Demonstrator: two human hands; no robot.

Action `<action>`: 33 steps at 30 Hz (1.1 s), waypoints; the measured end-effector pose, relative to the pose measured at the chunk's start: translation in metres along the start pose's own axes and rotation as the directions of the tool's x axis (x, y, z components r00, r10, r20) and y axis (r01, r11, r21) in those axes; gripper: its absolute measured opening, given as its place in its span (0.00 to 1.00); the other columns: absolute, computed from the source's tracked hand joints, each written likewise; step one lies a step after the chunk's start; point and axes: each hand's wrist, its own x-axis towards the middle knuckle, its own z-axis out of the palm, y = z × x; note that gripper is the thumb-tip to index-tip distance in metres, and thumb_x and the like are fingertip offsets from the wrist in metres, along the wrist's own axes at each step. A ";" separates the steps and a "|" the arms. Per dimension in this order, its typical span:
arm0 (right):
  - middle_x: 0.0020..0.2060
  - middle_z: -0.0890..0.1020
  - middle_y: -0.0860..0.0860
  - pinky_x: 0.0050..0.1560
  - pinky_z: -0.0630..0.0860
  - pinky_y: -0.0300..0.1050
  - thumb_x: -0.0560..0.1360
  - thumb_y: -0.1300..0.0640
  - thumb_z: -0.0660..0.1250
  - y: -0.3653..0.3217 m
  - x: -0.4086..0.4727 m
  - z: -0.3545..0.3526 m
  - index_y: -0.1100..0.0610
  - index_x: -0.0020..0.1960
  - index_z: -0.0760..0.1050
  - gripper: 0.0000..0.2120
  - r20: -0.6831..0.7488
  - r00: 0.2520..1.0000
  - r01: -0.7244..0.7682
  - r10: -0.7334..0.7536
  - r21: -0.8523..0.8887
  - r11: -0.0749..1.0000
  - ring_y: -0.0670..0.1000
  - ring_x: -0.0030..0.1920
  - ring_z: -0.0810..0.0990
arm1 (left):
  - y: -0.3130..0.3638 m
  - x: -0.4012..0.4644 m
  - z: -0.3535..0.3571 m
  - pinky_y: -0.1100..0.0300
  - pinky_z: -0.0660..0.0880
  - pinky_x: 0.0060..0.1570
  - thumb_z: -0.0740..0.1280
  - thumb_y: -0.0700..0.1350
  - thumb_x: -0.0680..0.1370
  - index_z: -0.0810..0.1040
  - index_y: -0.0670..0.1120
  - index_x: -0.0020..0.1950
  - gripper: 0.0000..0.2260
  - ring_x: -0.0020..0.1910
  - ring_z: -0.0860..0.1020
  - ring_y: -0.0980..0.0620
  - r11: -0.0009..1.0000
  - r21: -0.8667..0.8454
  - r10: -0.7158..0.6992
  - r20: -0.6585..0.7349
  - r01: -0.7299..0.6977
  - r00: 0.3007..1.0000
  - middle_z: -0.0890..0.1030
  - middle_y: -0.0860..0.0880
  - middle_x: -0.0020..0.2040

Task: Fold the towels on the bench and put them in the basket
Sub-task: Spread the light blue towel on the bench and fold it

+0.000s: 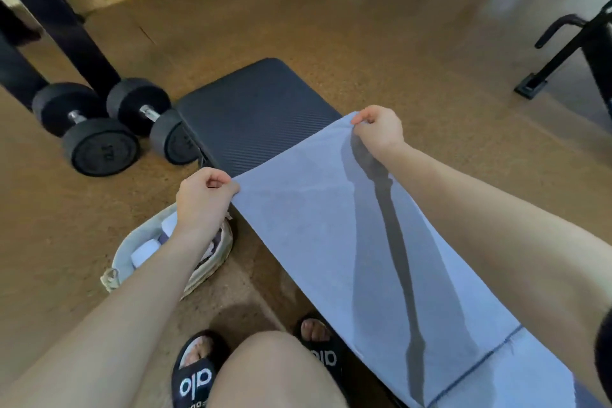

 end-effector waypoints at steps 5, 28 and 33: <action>0.58 0.80 0.52 0.51 0.72 0.41 0.78 0.64 0.59 -0.031 0.029 0.020 0.51 0.60 0.82 0.18 0.036 0.995 0.096 -0.094 -0.063 0.993 0.52 0.52 0.79 | -0.006 0.029 -0.012 0.52 0.80 0.48 0.70 0.41 0.73 0.83 0.50 0.45 0.05 0.46 0.82 0.51 0.997 -0.073 -0.027 -0.084 0.021 0.996 0.84 0.51 0.44; 0.47 0.80 0.56 0.46 0.78 0.53 0.78 0.53 0.63 0.111 -0.235 -0.167 0.58 0.57 0.68 0.11 -0.007 0.986 -0.153 0.167 -0.439 0.886 0.59 0.47 0.78 | 0.077 -0.285 0.118 0.52 0.66 0.45 0.67 0.54 0.78 0.71 0.44 0.61 0.18 0.55 0.74 0.43 0.132 0.341 0.425 0.829 -0.931 0.364 0.72 0.44 0.58; 0.48 0.80 0.57 0.43 0.75 0.51 0.76 0.57 0.67 0.121 -0.277 -0.155 0.60 0.60 0.66 0.16 0.058 0.971 -0.200 0.231 -0.333 0.922 0.58 0.48 0.79 | 0.050 -0.297 0.132 0.55 0.70 0.41 0.73 0.47 0.74 0.76 0.46 0.56 0.13 0.48 0.78 0.47 -0.007 0.350 0.327 0.886 -0.937 0.328 0.78 0.46 0.52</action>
